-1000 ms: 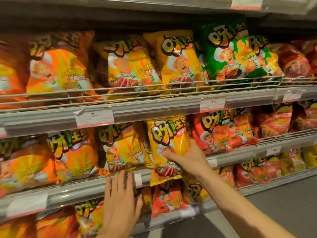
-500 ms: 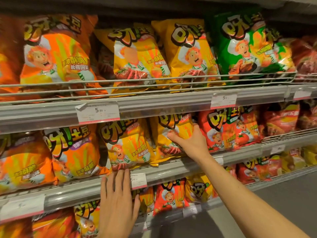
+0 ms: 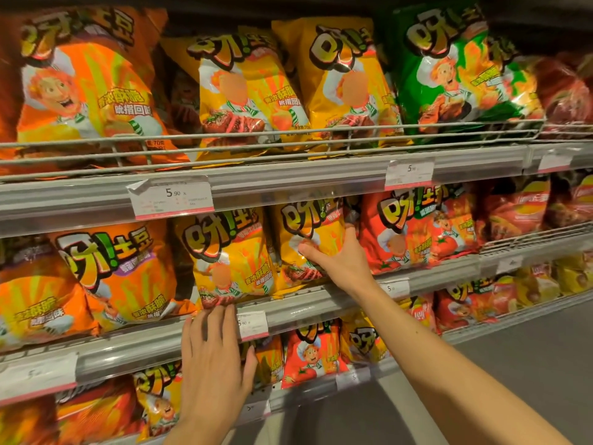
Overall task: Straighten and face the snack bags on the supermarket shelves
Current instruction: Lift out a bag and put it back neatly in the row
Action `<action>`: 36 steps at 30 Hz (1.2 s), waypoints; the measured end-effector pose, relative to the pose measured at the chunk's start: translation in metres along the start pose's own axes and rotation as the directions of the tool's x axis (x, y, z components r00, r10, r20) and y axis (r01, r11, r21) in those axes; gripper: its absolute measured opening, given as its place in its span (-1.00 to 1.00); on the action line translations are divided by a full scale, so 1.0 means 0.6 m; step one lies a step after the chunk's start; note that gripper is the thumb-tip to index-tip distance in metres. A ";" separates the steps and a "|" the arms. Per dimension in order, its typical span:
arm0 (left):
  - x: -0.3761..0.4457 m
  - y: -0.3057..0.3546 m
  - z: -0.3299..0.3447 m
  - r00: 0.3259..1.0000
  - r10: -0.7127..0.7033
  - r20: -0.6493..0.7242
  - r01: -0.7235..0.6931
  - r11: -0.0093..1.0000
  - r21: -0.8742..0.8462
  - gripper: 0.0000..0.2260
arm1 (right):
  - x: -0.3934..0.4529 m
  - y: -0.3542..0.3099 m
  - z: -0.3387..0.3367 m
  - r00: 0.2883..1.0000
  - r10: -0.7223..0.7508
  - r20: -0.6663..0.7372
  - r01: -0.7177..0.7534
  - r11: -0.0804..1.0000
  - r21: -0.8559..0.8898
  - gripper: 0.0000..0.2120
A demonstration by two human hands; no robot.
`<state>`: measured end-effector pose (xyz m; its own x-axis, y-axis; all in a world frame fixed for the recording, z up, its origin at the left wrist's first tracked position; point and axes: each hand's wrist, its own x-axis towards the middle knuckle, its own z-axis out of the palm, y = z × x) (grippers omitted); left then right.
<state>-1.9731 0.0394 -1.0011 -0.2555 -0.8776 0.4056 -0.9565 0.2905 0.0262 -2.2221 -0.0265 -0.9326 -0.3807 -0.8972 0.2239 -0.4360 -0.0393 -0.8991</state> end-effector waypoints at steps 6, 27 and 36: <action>-0.004 0.003 0.004 0.999 0.000 -0.053 0.001 1.000 0.002 -0.36 | -0.016 0.019 0.002 0.999 -0.039 0.009 0.039 0.999 0.008 -0.21; -0.025 0.090 0.044 0.985 -0.058 -0.162 0.032 0.986 -0.161 -0.44 | -0.086 0.096 -0.023 0.981 -0.192 -0.005 0.188 0.970 -0.155 -0.10; -0.010 0.320 0.115 0.993 -0.112 0.044 0.109 0.678 -0.727 -0.87 | -0.162 0.215 -0.132 0.962 -0.046 -0.269 0.074 0.993 0.095 -0.89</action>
<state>-2.1649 0.0742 -1.0617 -0.1531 -0.9205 0.3594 -0.5736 0.3789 0.7262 -2.3058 0.0907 -1.0403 -0.5652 -0.7432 0.3580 -0.3839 -0.1472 -0.9116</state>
